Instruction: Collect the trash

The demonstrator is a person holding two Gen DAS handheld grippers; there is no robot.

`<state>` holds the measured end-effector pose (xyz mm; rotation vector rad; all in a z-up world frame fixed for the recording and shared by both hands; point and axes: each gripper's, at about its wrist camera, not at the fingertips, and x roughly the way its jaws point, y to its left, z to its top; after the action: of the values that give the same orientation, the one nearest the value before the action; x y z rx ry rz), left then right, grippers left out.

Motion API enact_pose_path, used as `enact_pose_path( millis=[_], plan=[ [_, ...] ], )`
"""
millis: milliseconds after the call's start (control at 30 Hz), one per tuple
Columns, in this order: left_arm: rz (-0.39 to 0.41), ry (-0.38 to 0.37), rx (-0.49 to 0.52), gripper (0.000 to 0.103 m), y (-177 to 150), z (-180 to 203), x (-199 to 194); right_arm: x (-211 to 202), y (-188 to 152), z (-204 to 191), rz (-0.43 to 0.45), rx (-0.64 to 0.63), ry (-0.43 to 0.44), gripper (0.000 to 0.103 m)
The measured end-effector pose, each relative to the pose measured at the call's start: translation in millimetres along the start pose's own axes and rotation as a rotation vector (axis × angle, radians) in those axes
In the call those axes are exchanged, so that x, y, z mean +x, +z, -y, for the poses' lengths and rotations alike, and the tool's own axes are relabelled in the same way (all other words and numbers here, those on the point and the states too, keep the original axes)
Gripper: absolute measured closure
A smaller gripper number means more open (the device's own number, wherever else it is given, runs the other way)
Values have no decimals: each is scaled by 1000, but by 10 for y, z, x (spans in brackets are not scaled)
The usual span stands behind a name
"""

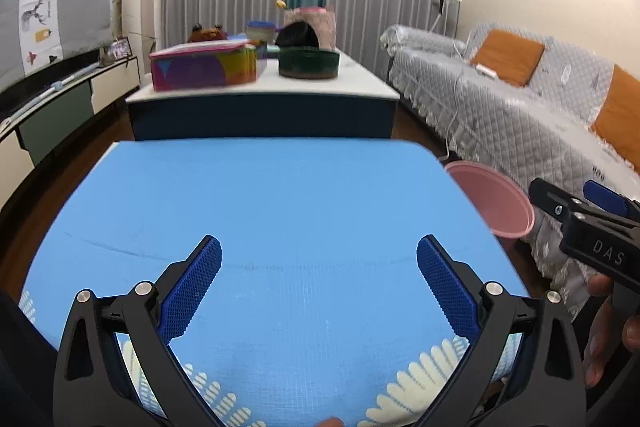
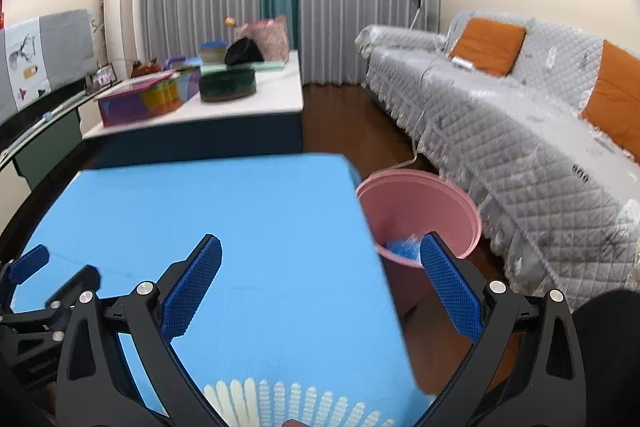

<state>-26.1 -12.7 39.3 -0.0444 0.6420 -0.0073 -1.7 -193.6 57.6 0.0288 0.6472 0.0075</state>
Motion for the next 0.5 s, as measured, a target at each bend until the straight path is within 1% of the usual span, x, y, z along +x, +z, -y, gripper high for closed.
enact_pose_path(
  millis=[100,267,500],
  plan=[
    [-16,-1,-4,8,-14,9,74,30,-29,-29,-6,-9,3,5],
    [-50,1,-50,8,-33,-56,187,123,-63,34,-31,-4,-17,5],
    [-57,11,-57,8,-49,-37,245,206,-77,74,-47,1,-27,5]
  ],
)
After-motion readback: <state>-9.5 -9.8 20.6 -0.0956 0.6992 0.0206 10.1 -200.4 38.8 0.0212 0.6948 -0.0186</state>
